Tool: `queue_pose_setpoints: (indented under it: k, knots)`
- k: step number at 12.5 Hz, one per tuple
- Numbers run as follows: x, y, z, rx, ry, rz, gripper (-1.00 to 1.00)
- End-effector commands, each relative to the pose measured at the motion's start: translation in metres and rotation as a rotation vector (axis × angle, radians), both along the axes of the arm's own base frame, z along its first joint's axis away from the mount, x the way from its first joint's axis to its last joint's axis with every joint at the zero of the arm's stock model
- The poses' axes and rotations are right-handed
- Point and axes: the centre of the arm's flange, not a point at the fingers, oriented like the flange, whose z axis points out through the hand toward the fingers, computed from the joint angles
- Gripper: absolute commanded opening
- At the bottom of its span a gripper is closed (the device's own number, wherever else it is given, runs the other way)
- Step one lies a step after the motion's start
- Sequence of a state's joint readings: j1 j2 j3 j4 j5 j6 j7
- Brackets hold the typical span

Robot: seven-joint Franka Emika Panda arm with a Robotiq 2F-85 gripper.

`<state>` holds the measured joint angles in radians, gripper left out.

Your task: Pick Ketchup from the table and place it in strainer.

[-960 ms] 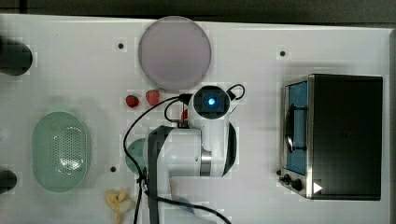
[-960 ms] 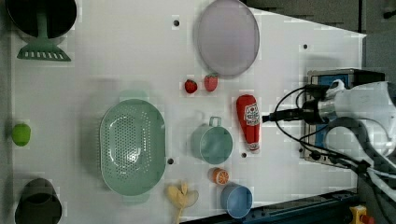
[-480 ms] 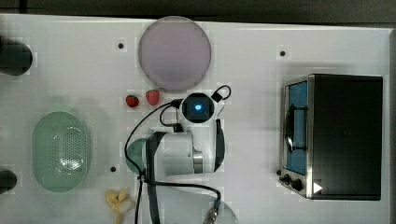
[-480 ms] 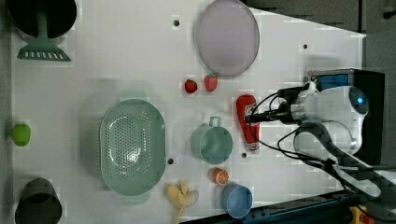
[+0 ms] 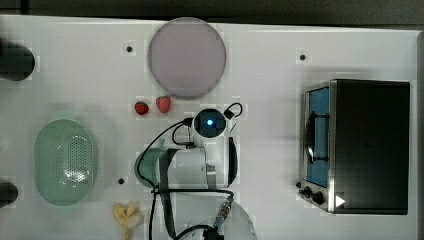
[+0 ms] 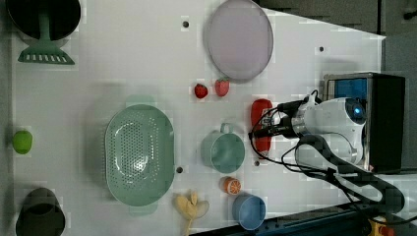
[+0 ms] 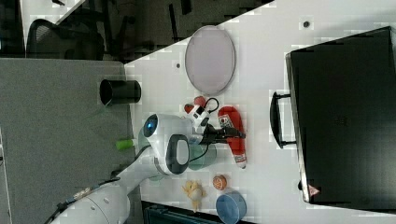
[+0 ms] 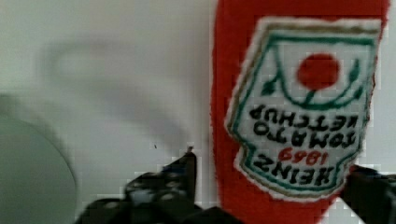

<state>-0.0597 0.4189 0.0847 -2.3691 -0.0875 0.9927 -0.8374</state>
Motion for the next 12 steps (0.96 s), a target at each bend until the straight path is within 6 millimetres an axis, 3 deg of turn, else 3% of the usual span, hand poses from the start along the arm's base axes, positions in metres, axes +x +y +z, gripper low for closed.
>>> queue_pose_setpoints:
  k: [1, 3, 4, 8, 10, 12]
  knots:
    - [0.021, 0.000, 0.023, 0.010, -0.092, 0.037, 0.26]
    - [0.027, 0.001, 0.044, 0.006, -0.124, 0.031, 0.26]
    - [0.032, 0.000, 0.063, 0.002, -0.160, 0.029, 0.26]
    - [0.036, 0.008, 0.172, -0.027, -0.208, 0.035, 0.26]
    - [0.028, 0.026, 0.226, -0.039, -0.174, 0.038, 0.26]
    - [0.023, 0.061, 0.269, -0.010, -0.171, 0.049, 0.26]
